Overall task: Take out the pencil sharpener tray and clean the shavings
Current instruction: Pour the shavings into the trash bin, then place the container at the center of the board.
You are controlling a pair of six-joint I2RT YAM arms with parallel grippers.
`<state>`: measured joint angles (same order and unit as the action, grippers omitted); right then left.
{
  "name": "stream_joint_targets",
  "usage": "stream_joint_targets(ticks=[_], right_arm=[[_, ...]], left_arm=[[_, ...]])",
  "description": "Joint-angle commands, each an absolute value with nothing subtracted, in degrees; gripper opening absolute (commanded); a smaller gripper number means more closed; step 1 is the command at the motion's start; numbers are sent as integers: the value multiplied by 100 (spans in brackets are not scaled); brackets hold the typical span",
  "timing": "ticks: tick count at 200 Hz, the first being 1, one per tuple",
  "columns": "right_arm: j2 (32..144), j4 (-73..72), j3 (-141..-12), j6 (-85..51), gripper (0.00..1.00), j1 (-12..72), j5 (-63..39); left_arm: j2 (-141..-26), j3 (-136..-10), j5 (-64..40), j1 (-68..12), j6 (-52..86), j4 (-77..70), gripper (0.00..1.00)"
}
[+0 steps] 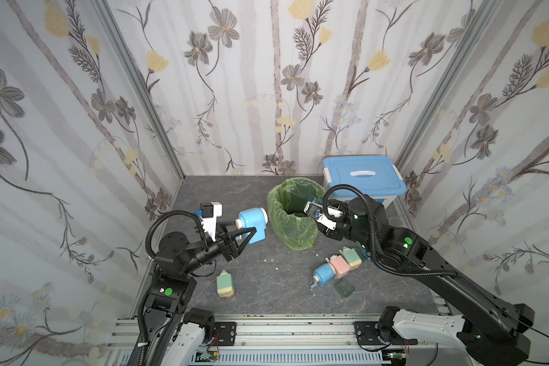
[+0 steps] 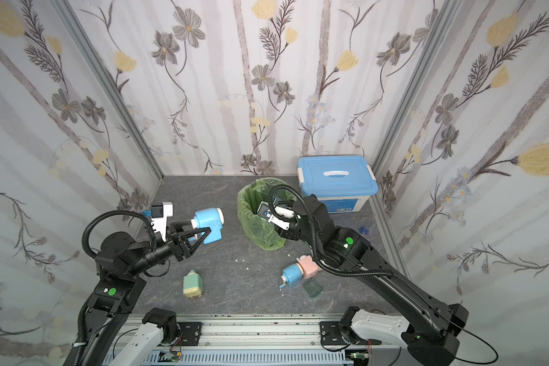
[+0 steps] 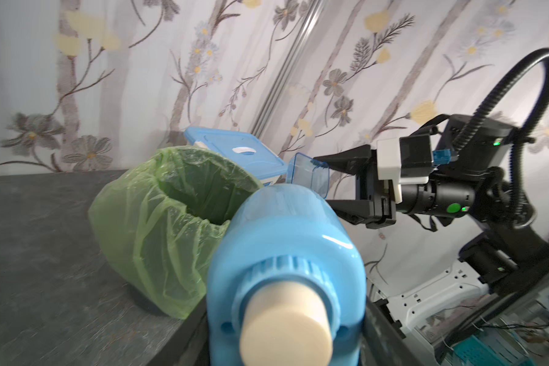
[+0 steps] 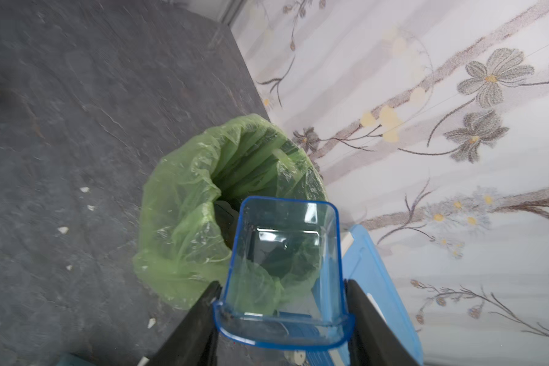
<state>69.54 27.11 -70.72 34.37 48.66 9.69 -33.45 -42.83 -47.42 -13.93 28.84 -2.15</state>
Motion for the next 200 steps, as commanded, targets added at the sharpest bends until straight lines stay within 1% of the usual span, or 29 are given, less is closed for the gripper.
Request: stream_joint_targets(ticks=[1,30,53,63,67,80,114,133,163,200], right_arm=[[6404,1949,-6502,2504,39,4728,-836],[5740,1673,-5759,1856,42,4567,-2116],[5568,1602,-5406,1338,43,4484,-3047],[5563,1582,-5317,1104,43,4487,-3398],[5563,1573,-5290,1015,43,4306,-3542],[5563,1481,-5214,672,43,4214,-4046],[5528,1133,-5089,-103,44,3990,-5391],[5528,1067,-5113,-315,44,3855,-5797],[5517,821,-5140,-479,45,3771,-6149],[5949,460,-5290,-806,45,3770,-6550]], left_arm=[[-3437,-4233,-5518,-1603,3489,-2097,38],[-3850,-4480,-5752,-2312,3028,-2003,38],[-4146,-4685,-5711,-2830,2504,-1743,38],[-4245,-4735,-5693,-2952,2314,-1665,38],[-4280,-4755,-5709,-2992,2266,-1652,39],[-4409,-4806,-5843,-3111,2053,-1584,40],[-4552,-4870,-6118,-3197,1785,-1406,40],[-4539,-4860,-6356,-3203,1750,-1421,40],[-4572,-4818,-6363,-3222,1785,-1434,40],[-4674,-4797,-6364,-3327,1828,-1573,40]])
